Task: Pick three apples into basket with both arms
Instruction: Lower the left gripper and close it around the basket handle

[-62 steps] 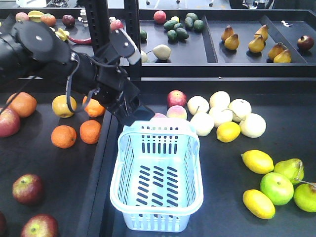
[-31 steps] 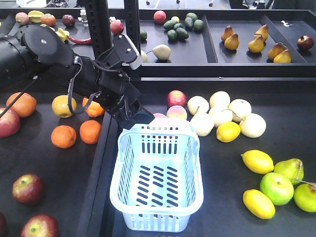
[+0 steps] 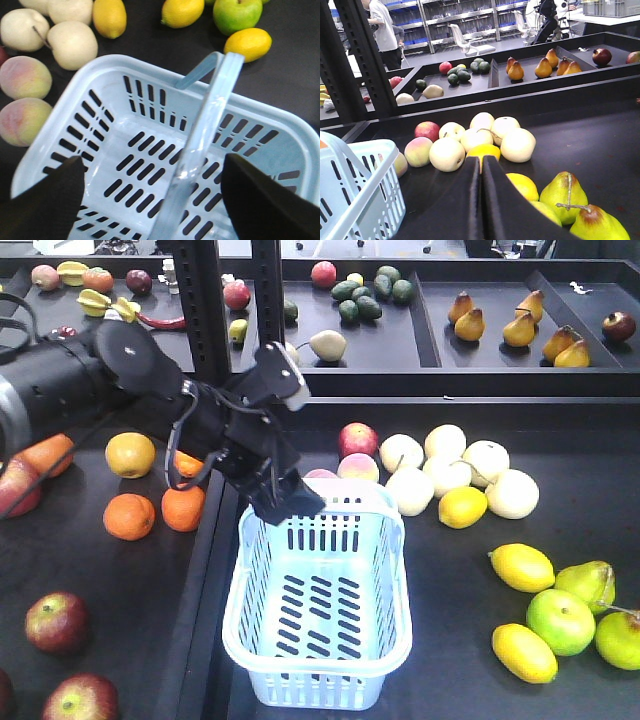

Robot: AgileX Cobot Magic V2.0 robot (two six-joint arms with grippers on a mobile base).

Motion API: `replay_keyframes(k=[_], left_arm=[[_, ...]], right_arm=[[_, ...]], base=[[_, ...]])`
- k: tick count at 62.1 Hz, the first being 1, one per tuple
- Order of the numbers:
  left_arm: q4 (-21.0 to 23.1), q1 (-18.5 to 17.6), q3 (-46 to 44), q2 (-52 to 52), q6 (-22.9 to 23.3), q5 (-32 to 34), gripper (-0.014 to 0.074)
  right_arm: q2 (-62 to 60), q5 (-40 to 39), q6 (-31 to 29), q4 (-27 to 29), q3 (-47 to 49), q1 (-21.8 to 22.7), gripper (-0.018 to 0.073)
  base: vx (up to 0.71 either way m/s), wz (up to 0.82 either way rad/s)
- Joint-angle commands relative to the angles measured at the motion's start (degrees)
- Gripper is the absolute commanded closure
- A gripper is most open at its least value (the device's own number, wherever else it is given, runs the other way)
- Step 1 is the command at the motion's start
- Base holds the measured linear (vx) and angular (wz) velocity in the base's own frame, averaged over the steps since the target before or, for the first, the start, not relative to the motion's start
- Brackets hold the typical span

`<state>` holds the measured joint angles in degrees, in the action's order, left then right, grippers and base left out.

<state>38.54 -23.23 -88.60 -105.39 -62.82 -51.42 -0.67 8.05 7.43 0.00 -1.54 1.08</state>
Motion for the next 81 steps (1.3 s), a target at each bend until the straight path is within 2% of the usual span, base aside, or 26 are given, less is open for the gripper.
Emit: replay_keyframes(k=[1, 30, 36, 45, 60, 69, 81], left_arm=[[2.61, -1.5, -1.86, 1.9, -0.27, 1.28, 0.0063], [1.82, -2.54, -1.86, -2.48, -0.83, 2.67, 0.0064], [1.82, -2.6, -1.86, -2.61, -0.83, 2.88, 0.0089], [1.82, -2.6, -1.86, -2.61, -0.83, 3.12, 0.022], [2.01, -2.6, -1.86, -1.61, -0.83, 1.89, 0.0605], [2.82, -2.6, -1.9, 0.8, -0.51, 0.92, 0.0604], [2.71, -2.6, -1.9, 6.66, 3.57, -1.07, 0.0604]], right_arm=[[-0.64, -4.34, -0.45, -0.39, -0.75, 0.24, 0.0564], [-0.64, -4.34, -0.45, -0.39, -0.75, 0.24, 0.0564], [-0.64, -4.34, -0.45, -0.39, -0.75, 0.24, 0.0564], [-0.64, -4.34, -0.45, -0.39, -0.75, 0.24, 0.0564], [-0.64, -4.34, -0.45, -0.39, -0.75, 0.24, 0.0564], [-0.64, -4.34, -0.45, -0.39, -0.75, 0.24, 0.0564], [-0.64, -4.34, -0.45, -0.39, -0.75, 0.24, 0.0564]], base=[[0.0, 0.0], [0.0, 0.0], [0.0, 0.0], [0.0, 0.0], [0.0, 0.0], [0.0, 0.0], [0.0, 0.0]])
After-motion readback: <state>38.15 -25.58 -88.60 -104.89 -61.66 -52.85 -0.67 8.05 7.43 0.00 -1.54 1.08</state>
